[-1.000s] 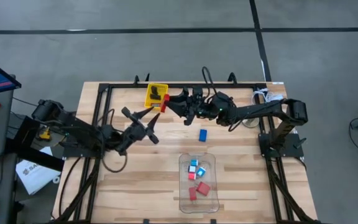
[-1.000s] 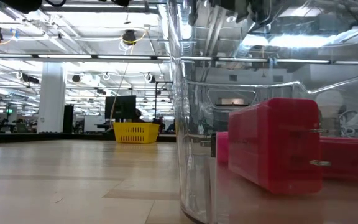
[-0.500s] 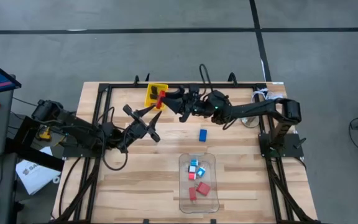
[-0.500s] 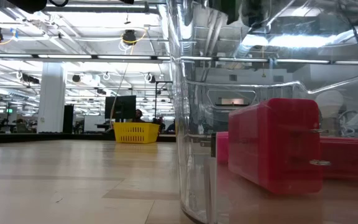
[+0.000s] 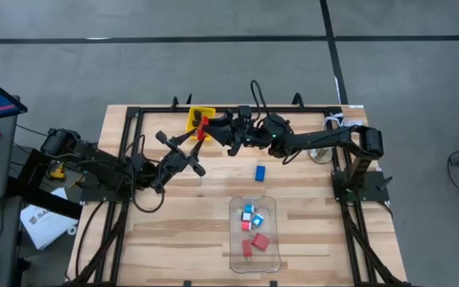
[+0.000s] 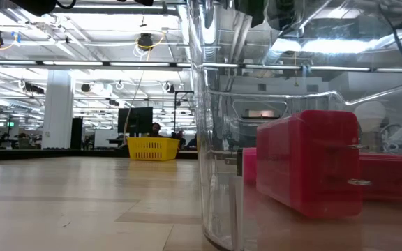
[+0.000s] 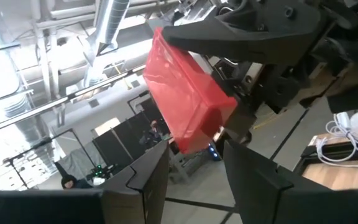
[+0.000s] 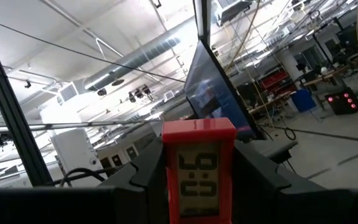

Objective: Pick & Place Office items
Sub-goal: Put the red digital clock into the yellow bin

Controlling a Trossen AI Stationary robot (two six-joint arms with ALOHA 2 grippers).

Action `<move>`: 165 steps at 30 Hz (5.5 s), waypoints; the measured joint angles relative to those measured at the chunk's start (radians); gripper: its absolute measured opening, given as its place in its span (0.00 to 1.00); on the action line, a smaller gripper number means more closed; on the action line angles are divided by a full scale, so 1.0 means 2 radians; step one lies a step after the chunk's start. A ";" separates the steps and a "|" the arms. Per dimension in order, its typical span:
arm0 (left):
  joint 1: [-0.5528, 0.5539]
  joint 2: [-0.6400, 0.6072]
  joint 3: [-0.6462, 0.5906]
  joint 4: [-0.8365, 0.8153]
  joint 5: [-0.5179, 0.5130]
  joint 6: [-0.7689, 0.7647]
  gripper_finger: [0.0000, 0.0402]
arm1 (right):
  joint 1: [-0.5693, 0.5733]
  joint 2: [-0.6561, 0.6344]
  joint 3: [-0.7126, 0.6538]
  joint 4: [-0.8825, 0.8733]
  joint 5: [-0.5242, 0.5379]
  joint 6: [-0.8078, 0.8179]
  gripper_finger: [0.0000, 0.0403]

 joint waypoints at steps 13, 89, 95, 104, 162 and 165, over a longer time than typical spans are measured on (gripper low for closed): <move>0.002 0.000 0.010 0.001 0.023 0.002 0.37 | -0.003 0.000 0.000 0.003 0.000 0.000 0.34; 0.150 -0.080 0.027 -0.355 -0.030 -0.267 0.14 | 0.114 -0.201 -0.270 -0.059 0.107 -0.032 0.17; 0.267 -0.080 0.064 -0.479 0.169 -0.410 0.14 | 0.145 -0.224 -0.293 -0.064 0.135 -0.051 0.17; 0.388 -0.076 0.133 -0.682 0.349 -0.532 0.14 | 0.157 -0.243 -0.323 -0.065 0.142 -0.053 0.17; 0.420 0.178 0.139 -0.675 0.403 -0.891 0.14 | 0.251 -0.248 -0.345 -0.064 0.226 -0.071 0.17; 0.425 0.199 0.139 -0.650 0.417 -0.891 0.14 | 0.251 -0.248 -0.345 -0.064 0.226 -0.071 0.17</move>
